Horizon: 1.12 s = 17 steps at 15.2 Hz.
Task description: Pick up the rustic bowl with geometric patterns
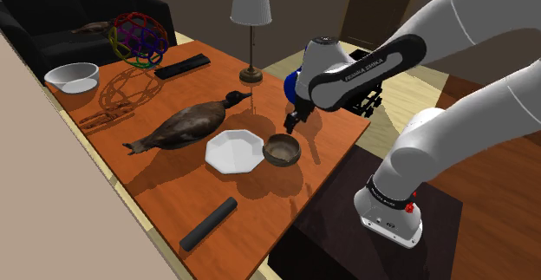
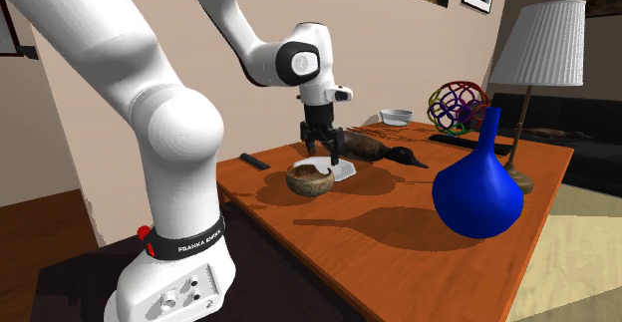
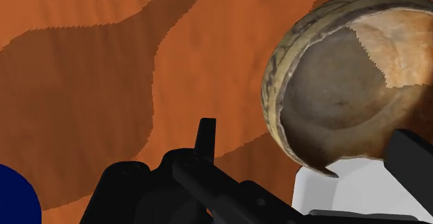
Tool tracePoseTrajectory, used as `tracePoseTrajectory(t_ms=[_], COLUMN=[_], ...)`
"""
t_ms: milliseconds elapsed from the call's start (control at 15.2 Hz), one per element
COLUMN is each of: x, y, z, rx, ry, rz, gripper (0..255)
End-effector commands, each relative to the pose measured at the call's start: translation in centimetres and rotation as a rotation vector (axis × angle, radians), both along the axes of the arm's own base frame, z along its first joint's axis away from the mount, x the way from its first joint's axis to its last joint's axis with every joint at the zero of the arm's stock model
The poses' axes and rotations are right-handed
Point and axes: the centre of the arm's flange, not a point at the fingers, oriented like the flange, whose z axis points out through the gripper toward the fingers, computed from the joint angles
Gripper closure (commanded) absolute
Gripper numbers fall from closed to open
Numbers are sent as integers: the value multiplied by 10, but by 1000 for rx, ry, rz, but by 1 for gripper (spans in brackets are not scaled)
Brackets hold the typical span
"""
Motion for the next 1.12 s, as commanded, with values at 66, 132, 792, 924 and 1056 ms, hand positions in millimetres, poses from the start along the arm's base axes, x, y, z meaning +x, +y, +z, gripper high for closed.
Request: tracePoseTrajectory(t_ms=[66, 132, 792, 924, 1056], x=[3, 3, 3, 3, 3], y=[0, 0, 0, 0, 0], z=[-33, -39, -73, -73, -73], rx=[-6, -6, -6, -6, -6], ry=[-7, -7, -7, -7, -7], rz=[0, 0, 0, 0, 0], gripper=[0, 0, 255, 255, 255])
